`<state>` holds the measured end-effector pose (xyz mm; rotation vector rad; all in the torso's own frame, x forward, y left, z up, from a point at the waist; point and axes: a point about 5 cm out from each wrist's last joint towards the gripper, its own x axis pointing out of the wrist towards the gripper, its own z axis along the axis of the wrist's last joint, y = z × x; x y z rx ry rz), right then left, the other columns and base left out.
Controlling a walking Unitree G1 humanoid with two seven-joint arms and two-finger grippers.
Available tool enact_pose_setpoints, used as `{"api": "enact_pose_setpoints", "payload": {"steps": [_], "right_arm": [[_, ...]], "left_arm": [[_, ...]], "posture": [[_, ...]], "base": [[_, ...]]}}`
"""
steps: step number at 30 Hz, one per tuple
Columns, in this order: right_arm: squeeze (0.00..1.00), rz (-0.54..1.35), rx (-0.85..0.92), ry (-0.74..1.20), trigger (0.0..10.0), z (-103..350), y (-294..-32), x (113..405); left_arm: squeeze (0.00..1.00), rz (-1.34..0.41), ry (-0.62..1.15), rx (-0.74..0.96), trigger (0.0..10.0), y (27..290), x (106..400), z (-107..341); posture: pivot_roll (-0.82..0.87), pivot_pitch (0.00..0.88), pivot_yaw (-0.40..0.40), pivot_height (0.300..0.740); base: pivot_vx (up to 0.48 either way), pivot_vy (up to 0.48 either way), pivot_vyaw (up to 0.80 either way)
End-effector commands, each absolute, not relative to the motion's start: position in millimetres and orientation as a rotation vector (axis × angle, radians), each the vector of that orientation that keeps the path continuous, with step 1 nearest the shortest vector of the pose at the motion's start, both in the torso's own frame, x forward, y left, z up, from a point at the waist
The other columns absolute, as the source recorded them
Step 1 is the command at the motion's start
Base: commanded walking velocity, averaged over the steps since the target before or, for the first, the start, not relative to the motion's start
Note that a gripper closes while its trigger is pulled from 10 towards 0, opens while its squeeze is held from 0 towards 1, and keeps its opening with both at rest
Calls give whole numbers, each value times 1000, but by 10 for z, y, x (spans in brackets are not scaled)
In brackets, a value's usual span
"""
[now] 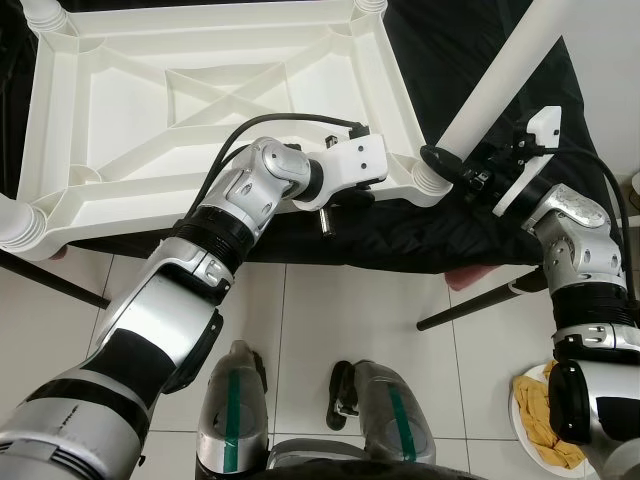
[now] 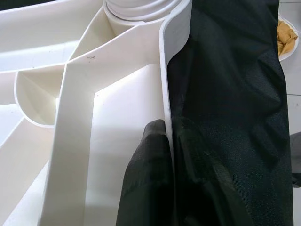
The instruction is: Building children table
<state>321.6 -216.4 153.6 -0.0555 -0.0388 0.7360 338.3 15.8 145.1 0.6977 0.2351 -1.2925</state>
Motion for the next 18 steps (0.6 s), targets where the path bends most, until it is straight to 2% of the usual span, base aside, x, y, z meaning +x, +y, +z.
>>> {"api": "enact_pose_setpoints", "payload": {"steps": [1, 18], "right_arm": [[0, 685, -15, -58, 10000, 1543, -2166, 3225], [0, 515, 50, -152, 10000, 1576, -1978, 3207]], "left_arm": [[0, -1306, 208, 703, 10000, 154, 3375, 1450], [0, -1311, 205, 707, 10000, 138, 3367, 1442]], "posture": [[12, 36, -42, 740], [7, 25, -48, 740]], "base": [[0, 0, 0], [0, 0, 0]]}}
